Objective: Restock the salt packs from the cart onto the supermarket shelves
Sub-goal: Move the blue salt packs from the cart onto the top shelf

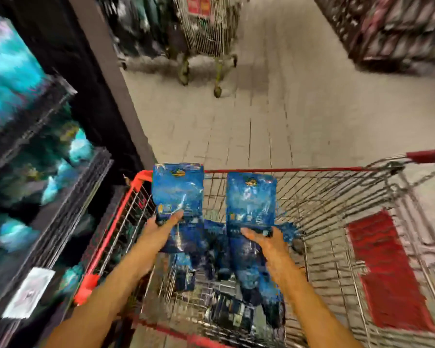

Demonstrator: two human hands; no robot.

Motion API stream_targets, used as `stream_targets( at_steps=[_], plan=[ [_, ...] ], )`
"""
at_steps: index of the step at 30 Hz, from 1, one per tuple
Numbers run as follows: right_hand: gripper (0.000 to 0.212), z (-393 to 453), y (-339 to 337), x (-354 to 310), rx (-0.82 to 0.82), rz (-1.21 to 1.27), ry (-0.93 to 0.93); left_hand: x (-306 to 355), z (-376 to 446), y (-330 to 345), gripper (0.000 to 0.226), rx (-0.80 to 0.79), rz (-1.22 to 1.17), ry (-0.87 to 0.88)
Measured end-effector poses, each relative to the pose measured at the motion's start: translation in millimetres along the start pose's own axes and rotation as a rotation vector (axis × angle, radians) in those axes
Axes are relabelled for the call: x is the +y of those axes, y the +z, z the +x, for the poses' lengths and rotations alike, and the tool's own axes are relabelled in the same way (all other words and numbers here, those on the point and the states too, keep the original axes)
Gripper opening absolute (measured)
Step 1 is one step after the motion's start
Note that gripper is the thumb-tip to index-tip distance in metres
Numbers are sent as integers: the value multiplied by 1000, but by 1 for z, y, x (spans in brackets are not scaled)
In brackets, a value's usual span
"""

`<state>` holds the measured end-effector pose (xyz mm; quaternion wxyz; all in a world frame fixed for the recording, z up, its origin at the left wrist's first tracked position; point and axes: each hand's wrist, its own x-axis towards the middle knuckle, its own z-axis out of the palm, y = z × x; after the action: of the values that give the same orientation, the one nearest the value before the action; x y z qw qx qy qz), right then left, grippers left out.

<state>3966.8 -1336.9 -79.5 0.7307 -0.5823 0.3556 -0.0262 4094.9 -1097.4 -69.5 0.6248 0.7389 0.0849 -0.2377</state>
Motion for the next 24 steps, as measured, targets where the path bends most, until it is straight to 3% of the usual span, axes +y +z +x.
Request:
stream_targets(
  at_steps=[3,8,12,15,21,24],
  plan=[
    [81,-23,27,-47,-78,29,-94,53,-34,-29,72,34,-58,176],
    [60,-63,94,-132,-275,50,-326,143,-101,-87,57,86,-137,421],
    [42,-106,162,-190,-436,113,-491,198,-159,-138,38,249,-130,633],
    [39,-139,208,-220,-572,143,-565,228,-197,-172,25,409,-108,728],
    [38,-190,296,-278,-829,145,-677,288,-261,-232,6,537,-139,881],
    [35,-207,347,-312,-962,158,-703,317,-281,-266,13,645,-162,909]
  ],
)
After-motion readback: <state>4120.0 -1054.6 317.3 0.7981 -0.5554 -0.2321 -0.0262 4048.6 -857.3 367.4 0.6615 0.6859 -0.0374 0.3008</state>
